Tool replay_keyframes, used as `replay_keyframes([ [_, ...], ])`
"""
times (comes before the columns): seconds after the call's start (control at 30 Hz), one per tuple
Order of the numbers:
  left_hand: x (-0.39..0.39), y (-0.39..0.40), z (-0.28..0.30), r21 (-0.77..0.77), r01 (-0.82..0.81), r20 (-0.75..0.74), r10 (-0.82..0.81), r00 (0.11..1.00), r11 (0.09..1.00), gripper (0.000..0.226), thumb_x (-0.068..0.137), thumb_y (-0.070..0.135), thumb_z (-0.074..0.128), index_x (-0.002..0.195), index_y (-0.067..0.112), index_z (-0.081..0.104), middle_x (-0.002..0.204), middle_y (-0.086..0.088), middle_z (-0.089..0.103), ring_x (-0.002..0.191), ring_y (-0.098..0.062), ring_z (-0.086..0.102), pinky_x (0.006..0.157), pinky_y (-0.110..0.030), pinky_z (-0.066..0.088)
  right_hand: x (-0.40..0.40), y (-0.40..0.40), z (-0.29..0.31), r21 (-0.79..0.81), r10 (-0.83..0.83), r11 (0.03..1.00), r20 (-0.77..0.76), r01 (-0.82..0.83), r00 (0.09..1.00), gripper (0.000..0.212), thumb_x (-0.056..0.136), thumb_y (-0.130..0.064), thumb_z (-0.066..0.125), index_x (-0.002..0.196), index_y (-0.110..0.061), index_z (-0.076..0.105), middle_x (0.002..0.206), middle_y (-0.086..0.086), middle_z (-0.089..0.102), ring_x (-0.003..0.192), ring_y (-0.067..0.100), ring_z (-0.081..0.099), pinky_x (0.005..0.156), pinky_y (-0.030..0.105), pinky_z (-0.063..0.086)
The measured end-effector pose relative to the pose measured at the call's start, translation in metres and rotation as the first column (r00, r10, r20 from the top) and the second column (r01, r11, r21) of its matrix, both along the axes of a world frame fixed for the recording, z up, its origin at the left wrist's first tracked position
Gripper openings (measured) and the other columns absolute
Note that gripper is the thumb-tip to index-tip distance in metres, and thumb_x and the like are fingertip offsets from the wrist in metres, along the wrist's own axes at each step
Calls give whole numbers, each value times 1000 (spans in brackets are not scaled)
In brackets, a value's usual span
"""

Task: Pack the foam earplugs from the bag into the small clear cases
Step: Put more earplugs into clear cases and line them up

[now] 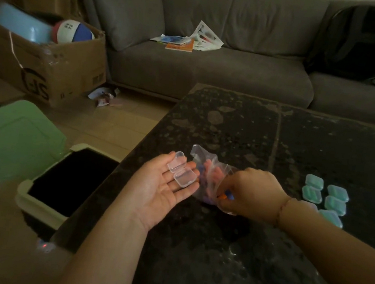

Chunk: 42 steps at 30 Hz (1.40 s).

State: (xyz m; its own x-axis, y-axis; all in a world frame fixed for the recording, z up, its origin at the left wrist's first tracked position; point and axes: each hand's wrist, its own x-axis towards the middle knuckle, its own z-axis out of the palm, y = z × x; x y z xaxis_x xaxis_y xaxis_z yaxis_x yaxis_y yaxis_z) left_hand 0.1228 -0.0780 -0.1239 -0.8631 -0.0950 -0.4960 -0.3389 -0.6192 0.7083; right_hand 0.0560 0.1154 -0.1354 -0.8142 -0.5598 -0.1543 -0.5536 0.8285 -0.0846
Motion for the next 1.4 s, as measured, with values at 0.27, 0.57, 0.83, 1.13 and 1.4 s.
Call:
replay_keyframes([
  [0.27, -1, 6, 2, -21, 25, -1, -25, 1000, 999, 37, 102, 28, 56, 128, 3, 63, 114, -17, 76, 107, -30, 73, 88, -45, 60, 1, 7, -5, -234, -132, 960, 100, 152, 986, 2, 88, -37, 64, 90, -38, 65, 76, -16, 56, 75, 2, 61, 71, 22, 56],
  [0.57, 0, 8, 1, -33, 44, -5, -44, 999, 998, 35, 102, 28, 57, 125, 4, 65, 110, -16, 77, 104, -30, 74, 86, -44, 61, 6, 31, -10, -585, -183, 773, 163, 244, 970, 11, 86, -26, 67, 86, -37, 66, 95, -12, 62, 87, 0, 61, 75, 20, 54],
  [0.83, 3, 17, 3, -46, 85, -11, -85, 996, 995, 31, 102, 28, 56, 118, 5, 68, 103, -15, 79, 100, -28, 76, 82, -42, 60, 35, 26, 8, -854, -294, 362, 276, 374, 915, 18, 85, -4, 67, 88, -22, 65, 81, -5, 71, 69, -3, 68, 59, 6, 49],
  [1.13, 9, 22, 1, -104, 149, -90, -158, 983, 983, 31, 103, 28, 52, 104, 5, 73, 93, -15, 79, 78, -23, 78, 74, -40, 58, 62, -25, 4, -717, -276, 667, 15, 202, 961, 17, 77, -51, 60, 91, -43, 63, 84, -25, 62, 69, -4, 63, 62, 19, 56],
  [1.4, 7, 22, -2, -100, 143, -72, -150, 986, 985, 26, 88, 27, 63, 82, 11, 83, 94, -13, 79, 76, -21, 76, 60, -31, 57, 58, -25, -9, -600, -145, 800, -174, 12, 974, 23, 80, -57, 54, 98, -44, 62, 96, -25, 57, 78, -8, 54, 69, 19, 53],
])
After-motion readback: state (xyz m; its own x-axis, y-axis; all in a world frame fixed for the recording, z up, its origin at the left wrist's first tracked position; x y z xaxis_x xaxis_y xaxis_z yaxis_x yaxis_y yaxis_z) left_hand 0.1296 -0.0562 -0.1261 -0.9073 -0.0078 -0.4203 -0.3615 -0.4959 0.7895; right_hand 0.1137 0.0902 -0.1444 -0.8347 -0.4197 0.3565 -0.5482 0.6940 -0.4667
